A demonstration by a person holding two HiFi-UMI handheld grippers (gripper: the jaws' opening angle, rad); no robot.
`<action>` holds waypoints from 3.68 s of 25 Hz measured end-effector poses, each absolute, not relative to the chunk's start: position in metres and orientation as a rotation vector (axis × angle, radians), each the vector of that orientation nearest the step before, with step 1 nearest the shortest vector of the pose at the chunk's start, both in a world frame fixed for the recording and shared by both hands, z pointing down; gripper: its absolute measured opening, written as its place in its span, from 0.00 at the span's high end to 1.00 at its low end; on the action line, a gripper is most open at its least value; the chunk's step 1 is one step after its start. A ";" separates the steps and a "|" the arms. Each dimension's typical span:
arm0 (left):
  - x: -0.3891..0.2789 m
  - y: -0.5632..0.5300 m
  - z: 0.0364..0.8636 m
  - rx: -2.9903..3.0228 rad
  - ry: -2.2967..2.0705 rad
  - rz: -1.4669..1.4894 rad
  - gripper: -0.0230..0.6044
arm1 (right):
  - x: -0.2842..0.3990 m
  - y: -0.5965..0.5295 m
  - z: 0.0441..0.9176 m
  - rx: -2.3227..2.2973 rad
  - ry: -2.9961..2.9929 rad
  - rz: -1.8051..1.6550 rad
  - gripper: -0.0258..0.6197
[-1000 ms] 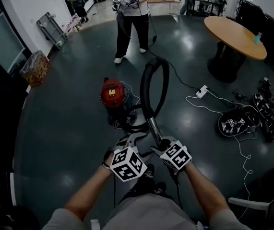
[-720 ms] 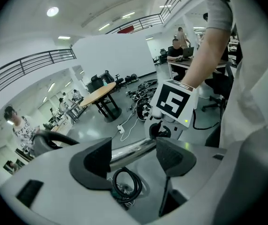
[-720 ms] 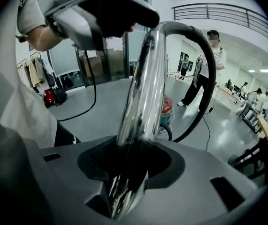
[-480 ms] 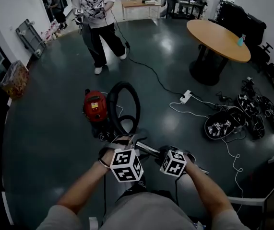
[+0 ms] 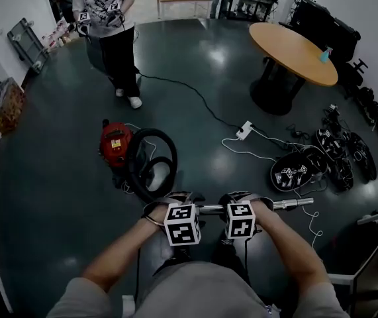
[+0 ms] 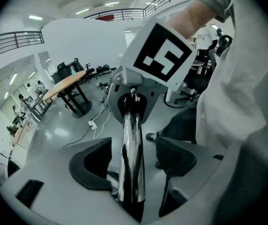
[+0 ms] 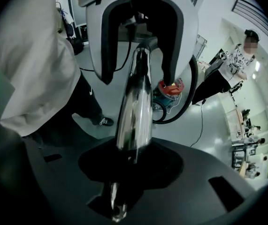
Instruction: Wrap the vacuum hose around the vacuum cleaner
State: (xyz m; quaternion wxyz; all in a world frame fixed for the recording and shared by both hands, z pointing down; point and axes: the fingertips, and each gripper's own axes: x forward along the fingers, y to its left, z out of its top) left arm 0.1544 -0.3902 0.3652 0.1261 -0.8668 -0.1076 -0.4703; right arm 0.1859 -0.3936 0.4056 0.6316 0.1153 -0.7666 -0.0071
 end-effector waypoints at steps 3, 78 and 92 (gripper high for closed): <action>0.173 -0.394 0.380 -2.554 -0.307 -1.407 0.48 | 0.198 -0.407 0.397 0.198 -1.728 -0.081 0.74; 0.262 -0.586 0.981 -3.022 1.078 -2.032 0.74 | 0.335 -0.689 0.946 -0.696 -1.765 -0.541 0.70; 0.249 -0.594 1.174 -2.978 1.030 -2.090 0.73 | 0.320 -0.695 1.156 -0.734 -1.697 -0.556 0.72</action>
